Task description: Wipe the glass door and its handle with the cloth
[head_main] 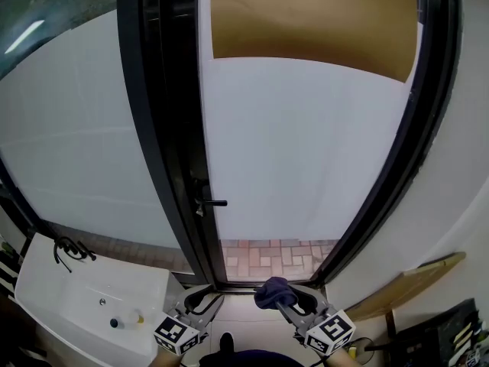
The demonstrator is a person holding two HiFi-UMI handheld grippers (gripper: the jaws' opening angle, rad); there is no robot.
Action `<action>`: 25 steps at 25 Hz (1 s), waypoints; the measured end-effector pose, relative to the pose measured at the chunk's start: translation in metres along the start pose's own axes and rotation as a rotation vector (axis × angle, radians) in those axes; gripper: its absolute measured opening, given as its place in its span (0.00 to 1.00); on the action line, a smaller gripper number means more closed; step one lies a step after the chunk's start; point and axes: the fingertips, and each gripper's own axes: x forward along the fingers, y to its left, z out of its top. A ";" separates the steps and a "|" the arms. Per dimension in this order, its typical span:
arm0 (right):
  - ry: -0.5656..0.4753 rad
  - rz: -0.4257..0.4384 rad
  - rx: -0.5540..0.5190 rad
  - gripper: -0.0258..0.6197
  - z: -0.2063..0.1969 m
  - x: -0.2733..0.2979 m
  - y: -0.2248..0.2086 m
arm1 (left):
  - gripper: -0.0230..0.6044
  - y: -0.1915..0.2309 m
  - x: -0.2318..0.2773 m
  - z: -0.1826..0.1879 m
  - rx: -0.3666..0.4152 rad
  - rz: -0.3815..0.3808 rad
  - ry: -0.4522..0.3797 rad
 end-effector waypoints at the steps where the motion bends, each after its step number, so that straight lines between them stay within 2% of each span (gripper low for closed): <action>1: -0.003 0.000 -0.007 0.27 0.004 0.010 -0.004 | 0.22 0.009 0.003 0.001 -0.001 -0.002 0.000; 14: -0.049 0.017 -0.103 0.27 0.055 0.153 -0.030 | 0.23 0.127 0.028 0.012 -0.005 -0.034 -0.015; 19: -0.102 0.030 -0.067 0.27 0.088 0.200 -0.044 | 0.22 0.155 0.035 0.011 0.010 -0.073 -0.017; 25: -0.150 0.050 -0.100 0.27 0.134 0.250 -0.050 | 0.23 0.174 0.039 0.010 -0.002 -0.092 -0.026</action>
